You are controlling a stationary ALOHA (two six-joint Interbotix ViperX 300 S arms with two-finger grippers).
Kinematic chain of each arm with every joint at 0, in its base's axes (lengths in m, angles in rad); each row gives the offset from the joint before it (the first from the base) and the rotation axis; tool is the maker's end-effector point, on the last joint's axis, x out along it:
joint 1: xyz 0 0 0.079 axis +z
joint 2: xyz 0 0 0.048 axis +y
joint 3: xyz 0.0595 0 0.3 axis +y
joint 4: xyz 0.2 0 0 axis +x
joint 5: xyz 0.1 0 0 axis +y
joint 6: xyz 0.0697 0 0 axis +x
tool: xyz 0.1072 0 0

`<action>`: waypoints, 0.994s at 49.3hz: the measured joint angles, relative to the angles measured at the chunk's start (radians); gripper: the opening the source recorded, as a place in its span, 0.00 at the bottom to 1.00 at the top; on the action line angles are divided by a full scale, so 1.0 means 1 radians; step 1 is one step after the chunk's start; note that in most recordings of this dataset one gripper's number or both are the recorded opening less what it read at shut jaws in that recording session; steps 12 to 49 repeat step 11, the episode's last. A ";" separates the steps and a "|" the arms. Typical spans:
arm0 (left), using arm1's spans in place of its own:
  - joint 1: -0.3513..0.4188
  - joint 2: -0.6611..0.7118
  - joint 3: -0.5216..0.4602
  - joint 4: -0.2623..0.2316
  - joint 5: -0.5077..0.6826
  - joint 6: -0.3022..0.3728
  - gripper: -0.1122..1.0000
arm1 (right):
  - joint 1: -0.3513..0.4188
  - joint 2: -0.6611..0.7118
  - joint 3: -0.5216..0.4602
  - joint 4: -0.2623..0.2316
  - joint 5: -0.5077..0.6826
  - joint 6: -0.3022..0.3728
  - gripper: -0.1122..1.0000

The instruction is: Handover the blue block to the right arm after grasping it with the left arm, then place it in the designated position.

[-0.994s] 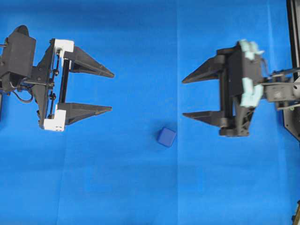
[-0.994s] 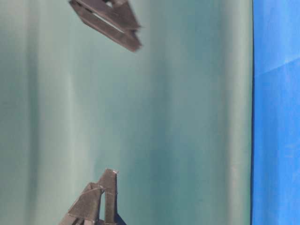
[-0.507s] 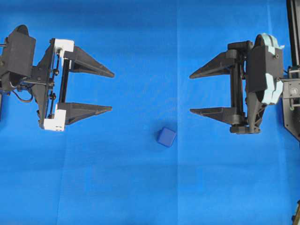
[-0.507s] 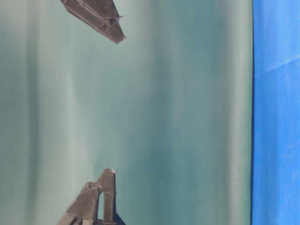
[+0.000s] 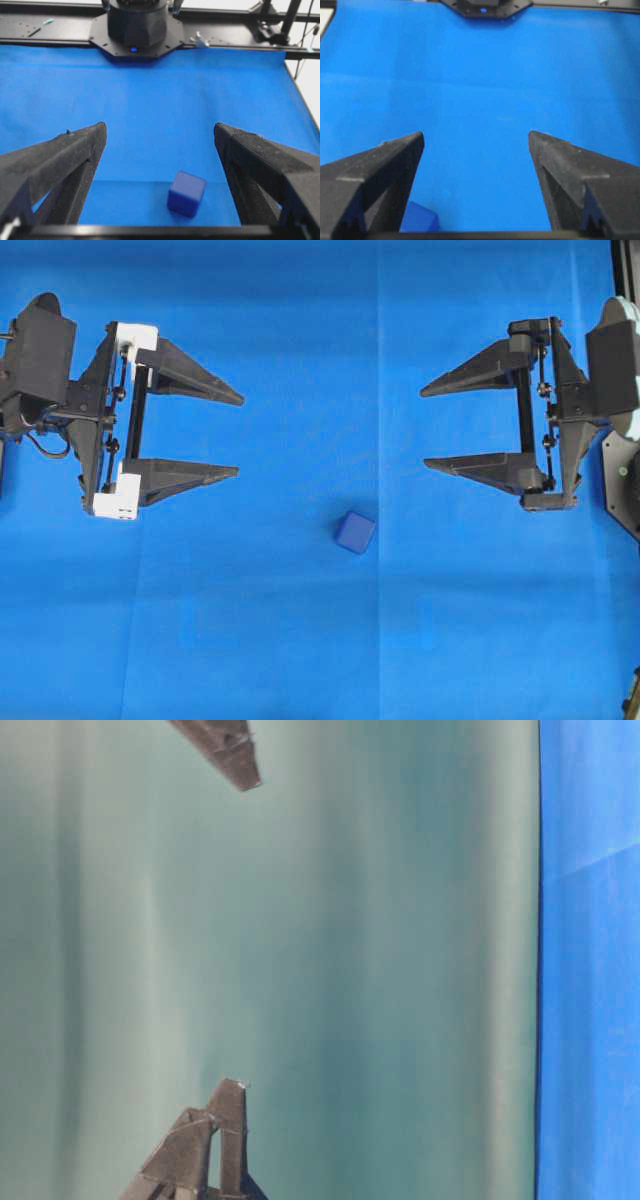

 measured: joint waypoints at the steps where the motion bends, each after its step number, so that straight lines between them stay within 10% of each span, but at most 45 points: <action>1: 0.000 0.000 0.000 0.000 -0.003 0.000 0.93 | -0.006 0.000 0.009 -0.002 -0.014 0.000 0.80; 49: 0.000 0.000 0.000 0.000 -0.003 0.002 0.93 | -0.032 0.002 0.049 -0.002 -0.120 0.000 0.80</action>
